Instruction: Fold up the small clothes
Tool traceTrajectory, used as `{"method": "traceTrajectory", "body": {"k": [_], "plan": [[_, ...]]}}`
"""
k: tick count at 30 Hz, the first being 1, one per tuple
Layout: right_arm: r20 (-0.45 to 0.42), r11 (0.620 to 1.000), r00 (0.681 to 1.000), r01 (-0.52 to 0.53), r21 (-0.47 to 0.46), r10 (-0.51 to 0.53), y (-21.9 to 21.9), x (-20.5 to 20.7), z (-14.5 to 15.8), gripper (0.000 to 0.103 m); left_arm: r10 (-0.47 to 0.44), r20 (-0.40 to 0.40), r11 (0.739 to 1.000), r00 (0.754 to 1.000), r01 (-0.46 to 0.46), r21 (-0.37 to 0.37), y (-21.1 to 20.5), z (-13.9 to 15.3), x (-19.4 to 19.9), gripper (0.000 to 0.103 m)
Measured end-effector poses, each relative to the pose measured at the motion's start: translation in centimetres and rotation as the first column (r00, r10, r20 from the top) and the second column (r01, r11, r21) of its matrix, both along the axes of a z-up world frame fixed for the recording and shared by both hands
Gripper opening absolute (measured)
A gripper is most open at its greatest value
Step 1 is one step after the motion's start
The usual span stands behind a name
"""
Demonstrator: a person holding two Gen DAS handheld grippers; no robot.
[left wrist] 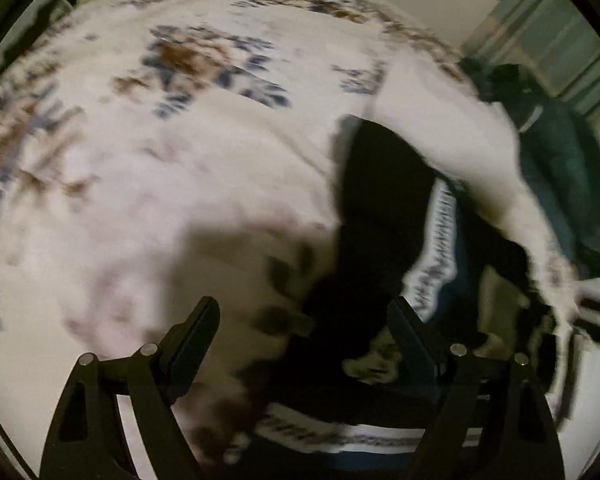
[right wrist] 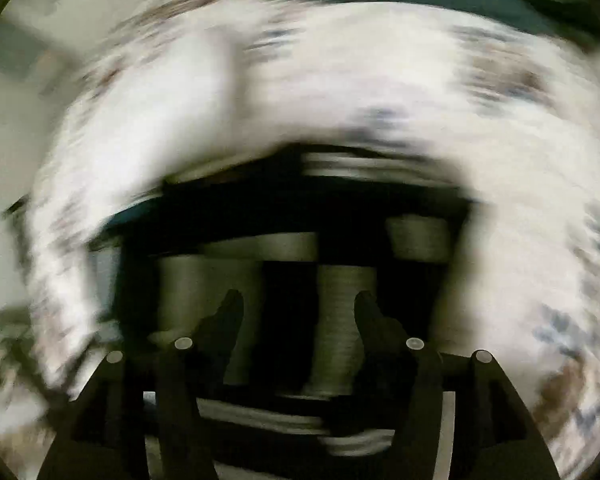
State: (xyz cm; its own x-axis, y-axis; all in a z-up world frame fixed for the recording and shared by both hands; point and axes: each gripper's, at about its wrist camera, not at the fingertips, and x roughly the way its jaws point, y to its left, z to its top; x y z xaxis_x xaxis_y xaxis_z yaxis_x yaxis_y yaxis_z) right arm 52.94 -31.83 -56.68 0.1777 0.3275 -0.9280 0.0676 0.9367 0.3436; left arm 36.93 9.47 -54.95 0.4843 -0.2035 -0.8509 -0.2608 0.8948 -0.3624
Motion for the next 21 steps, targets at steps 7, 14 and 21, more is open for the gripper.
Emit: {"method": "traceTrajectory", "body": {"k": [7,14,21], "plan": [[-0.009,0.882,0.896,-0.436,0.178,0.444,19.9,7.3,-1.7,0.060,-0.030,0.093,0.996,0.995,0.038,-0.082,-1.3,-1.9,-0.4,0.019],[-0.060,0.772,0.773,-0.622,0.127,0.632,31.4,11.5,-6.9,0.004,0.020,0.120,0.992,0.993,-0.004,-0.128,-0.7,-2.8,-1.7,0.012],[-0.020,0.874,0.875,-0.482,0.058,0.483,30.9,15.5,-7.6,0.000,0.048,0.103,0.982,0.994,-0.028,-0.184,0.1,-3.4,-1.6,0.012]]}}
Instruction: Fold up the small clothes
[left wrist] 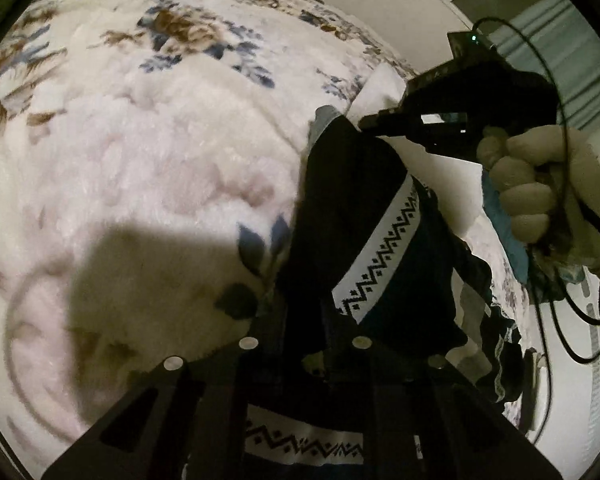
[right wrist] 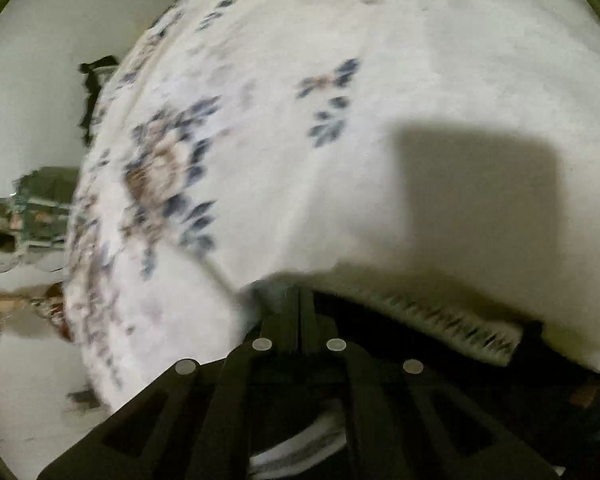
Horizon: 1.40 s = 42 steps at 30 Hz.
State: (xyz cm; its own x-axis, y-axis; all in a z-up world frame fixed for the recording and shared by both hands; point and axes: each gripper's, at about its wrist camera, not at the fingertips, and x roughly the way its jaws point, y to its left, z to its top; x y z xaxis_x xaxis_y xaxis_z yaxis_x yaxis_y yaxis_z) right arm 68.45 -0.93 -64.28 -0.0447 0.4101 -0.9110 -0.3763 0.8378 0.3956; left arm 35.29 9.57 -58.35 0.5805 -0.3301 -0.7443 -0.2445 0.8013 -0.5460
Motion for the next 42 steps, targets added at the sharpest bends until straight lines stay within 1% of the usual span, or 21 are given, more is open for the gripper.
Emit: {"method": "traceTrajectory", "body": {"k": [2,3,4,6,7,8,9,13,15,18,19,21,25,30,31,32,33,35,37,41,42], "plan": [[-0.029,0.999,0.999,0.041,0.009,-0.041,-0.8,1.0,-0.3,0.000,0.000,-0.031,0.999,1.000,-0.001,-0.042,0.8,0.1,0.0,0.016],[-0.099,0.996,0.993,0.077,0.056,-0.071,-1.9,1.7,-0.4,0.000,0.000,-0.050,0.999,0.999,-0.002,-0.039,1.1,0.5,0.0,0.018],[-0.140,0.991,0.986,0.102,0.085,-0.090,-2.7,1.8,-0.3,0.000,-0.001,-0.065,1.000,0.998,0.000,-0.018,1.4,0.9,0.1,0.022],[-0.172,0.973,0.975,0.170,0.159,-0.142,-6.3,1.1,1.5,0.012,0.002,-0.072,0.997,0.997,0.004,0.078,1.7,2.5,-0.2,0.035],[-0.176,0.963,0.970,0.201,0.182,-0.169,-8.4,0.5,2.4,0.038,0.005,-0.075,0.993,0.997,0.004,0.122,1.9,3.2,-0.3,0.055],[-0.188,0.944,0.958,0.255,0.209,-0.217,-11.6,-0.6,3.4,0.060,0.001,-0.075,0.987,0.997,0.011,0.160,2.0,3.8,-0.4,0.082],[-0.192,0.928,0.946,0.302,0.217,-0.263,-14.5,-1.8,4.2,0.066,-0.005,-0.070,0.981,0.998,0.019,0.192,2.2,4.6,-0.6,0.090],[-0.140,0.873,0.879,0.473,0.117,-0.457,-27.2,-7.6,6.8,0.067,-0.018,-0.067,0.954,0.998,0.037,0.297,2.4,5.7,-1.4,0.092],[-0.096,0.802,0.799,0.597,0.022,-0.593,-34.8,-11.4,8.0,0.067,-0.025,-0.066,0.944,0.997,0.045,0.328,2.3,5.8,-1.9,0.092],[-0.121,0.690,0.682,0.723,-0.029,-0.721,-43.5,-15.8,8.2,0.067,-0.016,-0.076,0.935,0.997,0.041,0.352,1.7,5.4,-2.8,0.092],[-0.131,0.670,0.660,0.741,-0.044,-0.740,-45.3,-16.6,7.9,0.067,-0.013,-0.088,0.937,0.996,0.043,0.347,1.3,5.1,-3.3,0.092],[-0.147,0.641,0.628,0.765,-0.061,-0.764,-48.3,-17.7,6.5,0.067,0.000,-0.113,0.932,0.994,0.041,0.359,0.4,4.7,-3.8,0.092],[-0.203,0.607,0.596,0.794,0.012,-0.776,-51.7,-16.5,2.4,0.067,0.047,-0.166,0.908,0.985,0.027,0.418,-1.4,4.3,-5.8,0.092],[-0.331,0.603,0.606,0.788,0.125,-0.723,-51.4,-11.6,-4.3,0.067,0.098,-0.194,0.868,0.976,0.012,0.496,-3.6,5.3,-9.4,0.092],[-0.354,0.610,0.618,0.778,0.150,-0.702,-51.2,-10.8,-5.4,0.060,0.105,-0.201,0.856,0.974,0.014,0.517,-4.2,5.7,-10.0,0.092],[-0.357,0.616,0.630,0.770,0.167,-0.690,-51.0,-10.3,-5.8,0.006,0.113,-0.208,0.842,0.972,0.017,0.539,-5.1,6.2,-10.9,0.092],[-0.353,0.640,0.658,0.746,0.183,-0.665,-50.3,-9.5,-6.3,0.006,0.116,-0.210,0.835,0.971,0.020,0.551,-5.9,6.6,-11.6,0.092],[-0.240,0.701,0.711,0.699,0.139,-0.661,-50.0,-8.7,-5.2,0.005,0.125,-0.220,0.821,0.967,0.024,0.571,-7.8,7.5,-13.2,0.092],[-0.137,0.729,0.736,0.676,0.106,-0.663,-50.9,-7.4,-3.9,0.004,0.129,-0.236,0.821,0.963,0.030,0.570,-10.5,7.9,-15.0,0.092],[-0.165,0.774,0.769,0.631,0.049,-0.617,-52.4,-5.0,-5.4,0.006,0.124,-0.292,0.843,0.948,0.055,0.535,-15.3,6.6,-17.0,0.092],[-0.177,0.796,0.789,0.604,0.049,-0.588,-52.1,-4.8,-5.4,0.006,0.115,-0.315,0.849,0.942,0.072,0.523,-16.7,6.1,-17.6,0.092]]}}
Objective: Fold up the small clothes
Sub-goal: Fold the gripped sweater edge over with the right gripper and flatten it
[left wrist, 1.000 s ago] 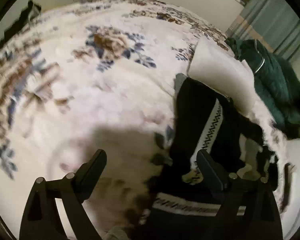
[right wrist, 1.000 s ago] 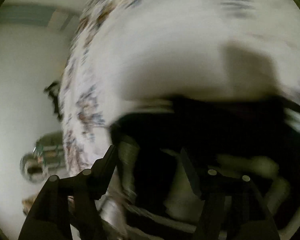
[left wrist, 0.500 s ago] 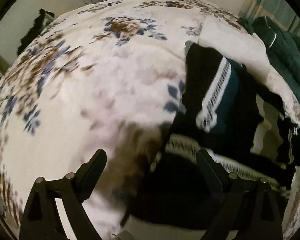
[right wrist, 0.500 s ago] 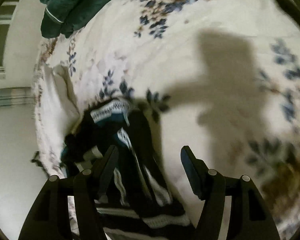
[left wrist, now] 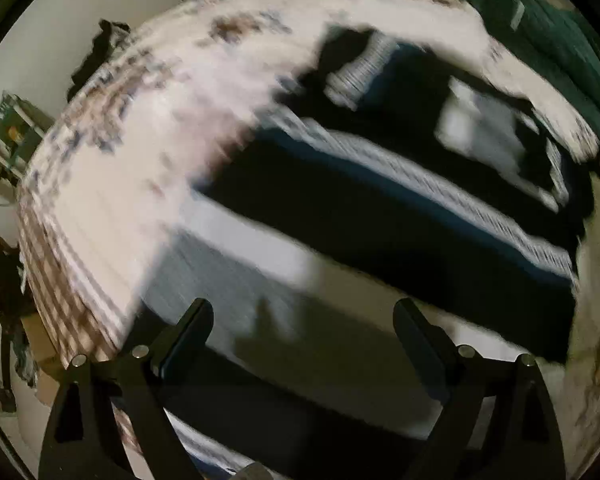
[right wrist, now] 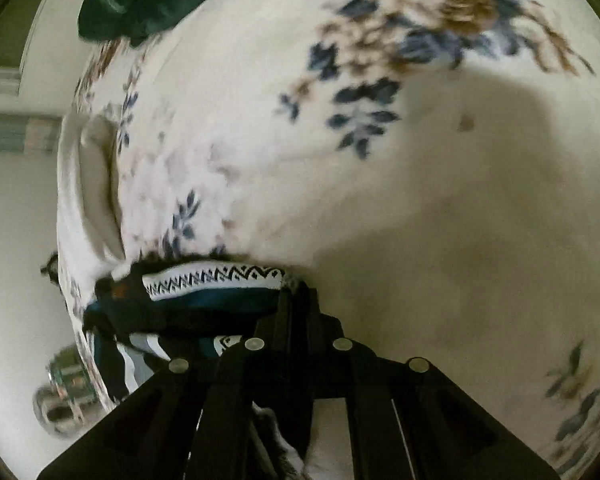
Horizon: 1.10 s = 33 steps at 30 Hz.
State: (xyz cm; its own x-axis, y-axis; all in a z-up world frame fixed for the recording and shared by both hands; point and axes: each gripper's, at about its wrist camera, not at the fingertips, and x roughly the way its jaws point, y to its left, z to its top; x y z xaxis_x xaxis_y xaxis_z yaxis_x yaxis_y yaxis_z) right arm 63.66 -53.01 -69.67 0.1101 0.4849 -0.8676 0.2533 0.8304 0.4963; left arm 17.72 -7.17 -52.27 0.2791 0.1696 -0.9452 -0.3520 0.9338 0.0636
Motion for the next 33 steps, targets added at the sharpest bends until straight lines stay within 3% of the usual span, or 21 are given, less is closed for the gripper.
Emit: {"method": "traceTrajectory", "body": {"k": [2,3,4,7,11,15,18,19,20,22,24,26,30,32,33], "plan": [[-0.016,0.997,0.999,-0.032,0.077,0.033,0.0,-0.3,0.5,0.023,-0.021,-0.038,0.999,0.999,0.019,-0.034,-2.5,-0.9,-1.0,0.092],[-0.027,0.993,0.998,-0.046,0.112,0.049,-0.2,-0.8,0.8,0.045,-0.029,-0.049,0.999,0.998,0.027,-0.041,-3.5,-1.2,-1.5,0.092],[-0.028,0.989,0.998,-0.053,0.135,0.058,-0.7,-1.5,1.3,0.059,-0.040,-0.057,0.998,0.998,0.036,-0.057,-4.5,-1.3,-2.0,0.092],[-0.039,0.979,0.993,-0.103,0.177,0.111,-1.8,-4.6,1.8,0.059,-0.100,-0.097,0.989,0.990,0.088,-0.122,-8.2,-2.2,-3.9,0.092],[-0.081,0.972,0.983,-0.145,0.187,0.163,-3.0,-8.2,-0.1,0.059,-0.166,-0.147,0.977,0.975,0.142,-0.162,-12.0,-3.5,-6.5,0.092],[-0.068,0.949,0.998,0.014,0.316,0.008,-4.8,-6.5,-2.6,0.059,-0.187,-0.157,0.975,0.970,0.163,-0.154,-14.0,-3.8,-7.8,0.092],[-0.082,0.921,0.996,0.057,0.385,-0.027,-3.6,-4.0,-4.3,0.059,-0.186,-0.142,0.976,0.972,0.165,-0.145,-14.8,-3.3,-8.2,0.092],[-0.088,0.918,0.996,0.052,0.393,-0.018,-2.9,-3.5,-4.7,0.050,-0.191,-0.135,0.974,0.972,0.171,-0.146,-15.1,-3.1,-8.3,0.092],[-0.095,0.924,0.995,0.039,0.380,-0.003,-2.0,-3.0,-5.0,0.008,-0.208,-0.130,0.971,0.969,0.189,-0.145,-15.6,-2.8,-8.3,0.092],[-0.080,0.961,0.996,-0.020,0.274,0.044,-0.6,-2.4,-4.3,0.007,-0.244,-0.129,0.964,0.961,0.225,-0.145,-16.7,-2.4,-8.6,0.092],[0.009,0.985,0.996,-0.089,0.150,0.089,-0.4,-1.4,-1.4,0.006,-0.287,-0.113,0.952,0.951,0.270,-0.145,-17.9,-1.6,-8.9,0.092],[0.045,0.995,0.997,-0.068,0.073,0.065,-1.5,-0.4,-0.1,0.006,-0.320,-0.104,0.939,0.942,0.301,-0.165,-18.9,-1.3,-9.3,0.092],[-0.055,0.993,0.992,-0.110,0.037,0.111,-0.4,1.0,-1.8,0.009,-0.401,-0.109,0.906,0.910,0.375,-0.198,-22.1,-2.6,-10.0,0.092],[-0.078,0.987,0.985,-0.152,0.048,0.156,0.3,1.1,-1.7,0.015,-0.446,-0.119,0.888,0.887,0.423,-0.178,-23.9,-3.4,-10.1,0.091],[-0.083,0.985,0.983,-0.161,0.062,0.166,0.1,1.0,-1.4,0.020,-0.482,-0.126,0.871,0.867,0.460,-0.169,-24.9,-4.2,-9.9,0.083]]}}
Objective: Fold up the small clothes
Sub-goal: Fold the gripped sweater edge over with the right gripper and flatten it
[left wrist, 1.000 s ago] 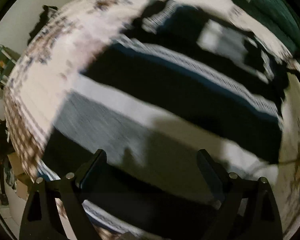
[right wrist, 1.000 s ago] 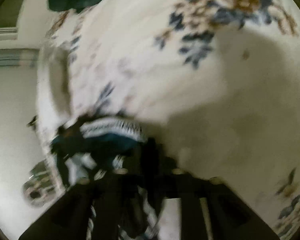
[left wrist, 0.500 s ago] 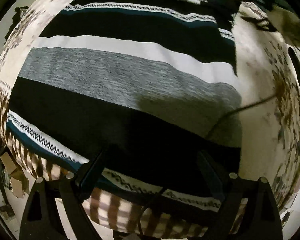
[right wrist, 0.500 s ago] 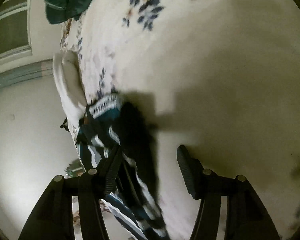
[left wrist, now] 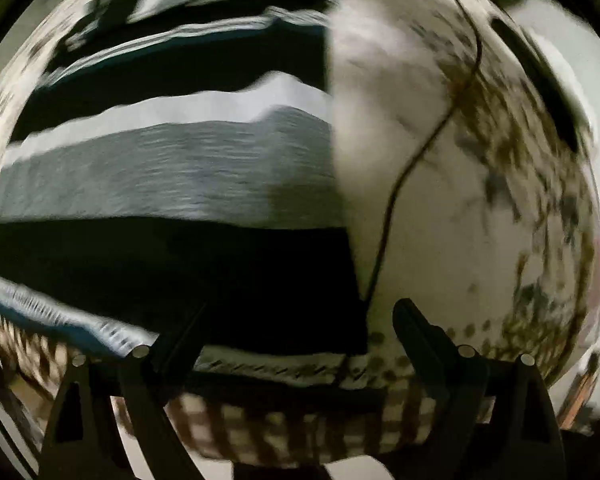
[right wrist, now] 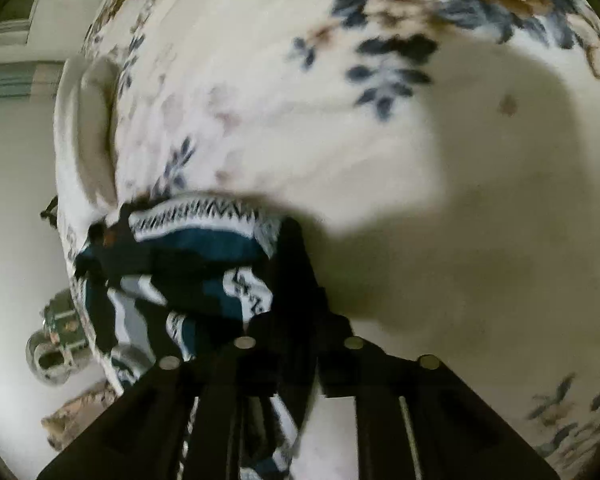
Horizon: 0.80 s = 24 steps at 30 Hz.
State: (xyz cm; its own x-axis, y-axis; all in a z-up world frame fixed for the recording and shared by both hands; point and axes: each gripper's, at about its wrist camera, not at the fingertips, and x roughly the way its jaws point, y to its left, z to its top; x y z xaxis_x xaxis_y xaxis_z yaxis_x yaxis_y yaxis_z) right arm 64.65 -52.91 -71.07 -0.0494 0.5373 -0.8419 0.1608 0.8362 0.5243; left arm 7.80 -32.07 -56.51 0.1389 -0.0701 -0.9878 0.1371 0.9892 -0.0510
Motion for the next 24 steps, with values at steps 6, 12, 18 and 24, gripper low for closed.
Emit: {"method": "traceTrajectory", "body": {"k": [6,12,18,24], "plan": [[-0.030,0.993,0.999,0.042,0.113,-0.038,-2.1,-1.3,-0.3,0.053,-0.068,0.032,0.997,0.997,0.067,0.035,-1.7,-2.0,0.8,0.007],[-0.058,0.970,0.992,0.123,0.208,-0.113,-1.7,-1.4,-2.6,0.028,-0.096,0.067,0.995,0.993,0.097,-0.008,-1.2,-0.5,-0.7,0.004],[0.094,0.996,0.991,0.092,0.015,-0.093,-0.8,-1.7,-0.4,0.006,-0.087,0.054,0.995,0.995,0.089,-0.043,-0.8,-0.2,-2.5,0.003],[0.079,0.996,0.994,0.076,0.036,-0.078,-0.4,-1.1,0.9,0.006,0.012,0.066,0.993,0.998,-0.005,-0.116,3.0,3.0,-3.3,0.003]]}}
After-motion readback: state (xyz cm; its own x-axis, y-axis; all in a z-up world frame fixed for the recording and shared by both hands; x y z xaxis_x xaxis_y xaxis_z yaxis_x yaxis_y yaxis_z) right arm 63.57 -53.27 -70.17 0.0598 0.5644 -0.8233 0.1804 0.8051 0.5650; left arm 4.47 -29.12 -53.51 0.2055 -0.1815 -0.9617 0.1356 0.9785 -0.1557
